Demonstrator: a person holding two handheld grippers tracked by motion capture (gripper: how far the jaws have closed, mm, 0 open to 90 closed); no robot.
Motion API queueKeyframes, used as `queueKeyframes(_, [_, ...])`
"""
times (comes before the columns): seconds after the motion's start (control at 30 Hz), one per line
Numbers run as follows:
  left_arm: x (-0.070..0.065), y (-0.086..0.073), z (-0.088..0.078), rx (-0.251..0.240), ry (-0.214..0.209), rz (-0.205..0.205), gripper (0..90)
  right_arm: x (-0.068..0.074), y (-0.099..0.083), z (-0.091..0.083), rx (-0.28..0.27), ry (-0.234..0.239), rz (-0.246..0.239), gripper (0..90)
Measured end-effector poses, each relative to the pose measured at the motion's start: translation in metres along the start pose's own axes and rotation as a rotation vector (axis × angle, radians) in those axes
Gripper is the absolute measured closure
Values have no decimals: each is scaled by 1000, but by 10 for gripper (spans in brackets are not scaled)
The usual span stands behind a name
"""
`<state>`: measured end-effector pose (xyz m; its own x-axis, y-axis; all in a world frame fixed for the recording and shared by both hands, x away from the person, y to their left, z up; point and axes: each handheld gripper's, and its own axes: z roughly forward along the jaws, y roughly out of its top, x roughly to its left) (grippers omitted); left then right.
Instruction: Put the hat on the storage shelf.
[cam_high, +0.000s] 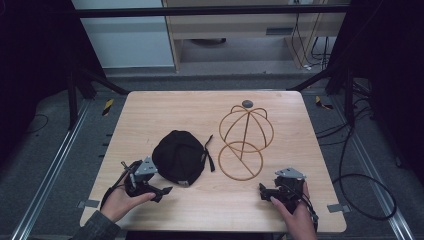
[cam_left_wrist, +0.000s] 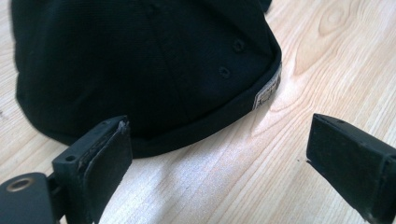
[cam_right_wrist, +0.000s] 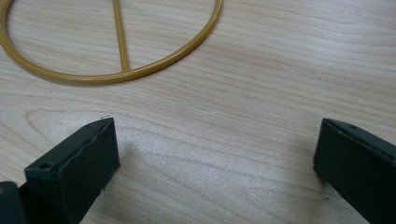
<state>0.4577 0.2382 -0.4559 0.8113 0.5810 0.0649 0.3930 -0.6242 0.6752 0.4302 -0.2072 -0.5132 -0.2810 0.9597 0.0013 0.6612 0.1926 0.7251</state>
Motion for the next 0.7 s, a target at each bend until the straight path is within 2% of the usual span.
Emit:
queueKeyframes(0.13, [0, 9, 0, 16, 2, 17, 66, 0, 0, 0, 0, 1, -1, 4])
queueKeyframes(0.17, [0, 15, 0, 33, 14, 39, 66, 0, 0, 0, 0, 1, -1, 4])
queueKeyframes(0.27, [2, 22, -1, 47, 20, 49, 67, 0, 0, 0, -1, 1, -1, 4])
queueKeyframes(0.3, [4, 30, -2, 66, 36, 63, 67, 0, 0, 0, 0, 1, -1, 4])
queueKeyframes(0.4, [7, 38, -4, 70, 37, 67, 70, 0, 0, 0, 0, 1, -1, 4])
queueKeyframes(0.43, [9, 46, -6, 77, 37, 71, 70, 0, 0, 0, 0, 1, -1, 4])
queueKeyframes(0.47, [9, 46, -6, 77, 37, 71, 71, 0, 0, 0, 0, 1, -1, 4])
queueKeyframes(0.57, [14, 61, -6, 95, 45, 83, 75, 0, 0, 0, 0, 1, -1, 4])
queueKeyframes(0.7, [17, 70, -4, 102, 48, 86, 83, 0, 0, 0, 0, 1, -1, 4])
